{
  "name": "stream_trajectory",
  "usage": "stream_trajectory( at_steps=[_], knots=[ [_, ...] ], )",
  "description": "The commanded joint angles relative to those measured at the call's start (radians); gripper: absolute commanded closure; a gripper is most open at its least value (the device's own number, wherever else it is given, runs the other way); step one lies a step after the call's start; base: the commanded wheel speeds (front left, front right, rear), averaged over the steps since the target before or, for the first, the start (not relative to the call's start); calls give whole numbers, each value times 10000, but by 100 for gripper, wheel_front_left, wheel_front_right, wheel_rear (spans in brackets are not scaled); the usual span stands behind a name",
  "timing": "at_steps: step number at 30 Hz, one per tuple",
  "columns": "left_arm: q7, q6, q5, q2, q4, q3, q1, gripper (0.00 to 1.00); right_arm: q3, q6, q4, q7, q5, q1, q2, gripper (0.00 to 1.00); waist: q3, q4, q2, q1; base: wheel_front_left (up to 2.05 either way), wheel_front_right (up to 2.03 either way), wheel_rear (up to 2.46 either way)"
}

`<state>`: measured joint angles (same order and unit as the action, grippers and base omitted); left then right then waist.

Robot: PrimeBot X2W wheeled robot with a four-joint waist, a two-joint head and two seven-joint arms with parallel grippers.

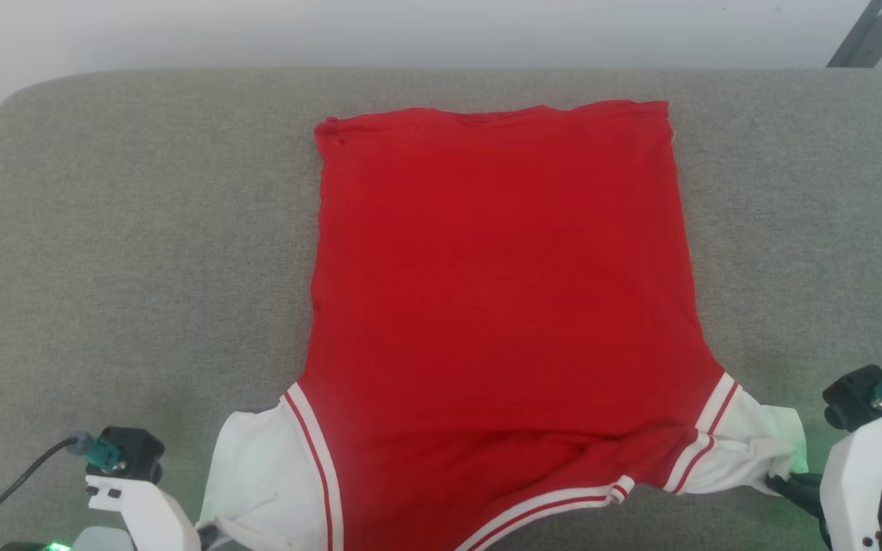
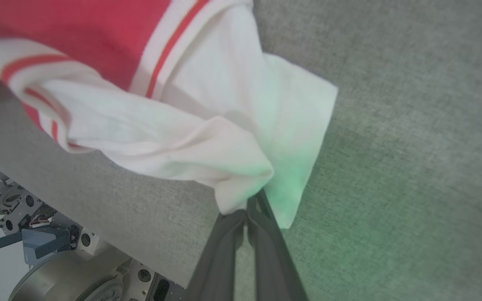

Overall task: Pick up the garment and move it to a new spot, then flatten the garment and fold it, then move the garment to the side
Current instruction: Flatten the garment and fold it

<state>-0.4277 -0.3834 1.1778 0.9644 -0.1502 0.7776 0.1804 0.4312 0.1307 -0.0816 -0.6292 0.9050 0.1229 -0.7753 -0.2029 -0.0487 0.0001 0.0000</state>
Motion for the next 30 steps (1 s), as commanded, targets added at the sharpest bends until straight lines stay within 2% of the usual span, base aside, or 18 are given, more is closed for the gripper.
stream_trajectory(
  at_steps=[1, 9, 12, 16, 22, 30],
  knots=[
    [71, -53, -96, -106, -15, 1, 80, 100, -273, 1, 102, -185, -210, -180, 259, 0, -30, 11, -1, 0, 0, 0, 0],
    [72, -90, -168, -253, -43, 14, 253, 100, -2045, 1, 1520, -582, -1234, -136, 1005, 0, -113, 35, -1, 0, 0, 0, 0],
    [14, -71, -222, -308, -77, 61, 314, 100, -2581, 3, 2126, -691, -1772, 244, 1331, 0, -160, 27, -1, 0, 0, 0, 0],
    [-36, 5, -360, -446, -147, 110, 547, 100, -2982, 3, 2304, -502, -2547, 1184, 1831, 0, -328, -72, -1, 0, 0, 0, 0],
    [-198, 186, -538, -712, -80, 217, 1069, 100, -2458, 1, 1146, 115, -3289, 3484, 2271, 0, -765, -379, -1, 0, 0, 0, 0],
    [-410, 522, -889, -1150, 96, 389, 1855, 100, -1638, 0, -2300, 734, -3549, 6747, 2475, 0, -1507, -1078, -1, 0, 0, 0, 0]
  ],
)
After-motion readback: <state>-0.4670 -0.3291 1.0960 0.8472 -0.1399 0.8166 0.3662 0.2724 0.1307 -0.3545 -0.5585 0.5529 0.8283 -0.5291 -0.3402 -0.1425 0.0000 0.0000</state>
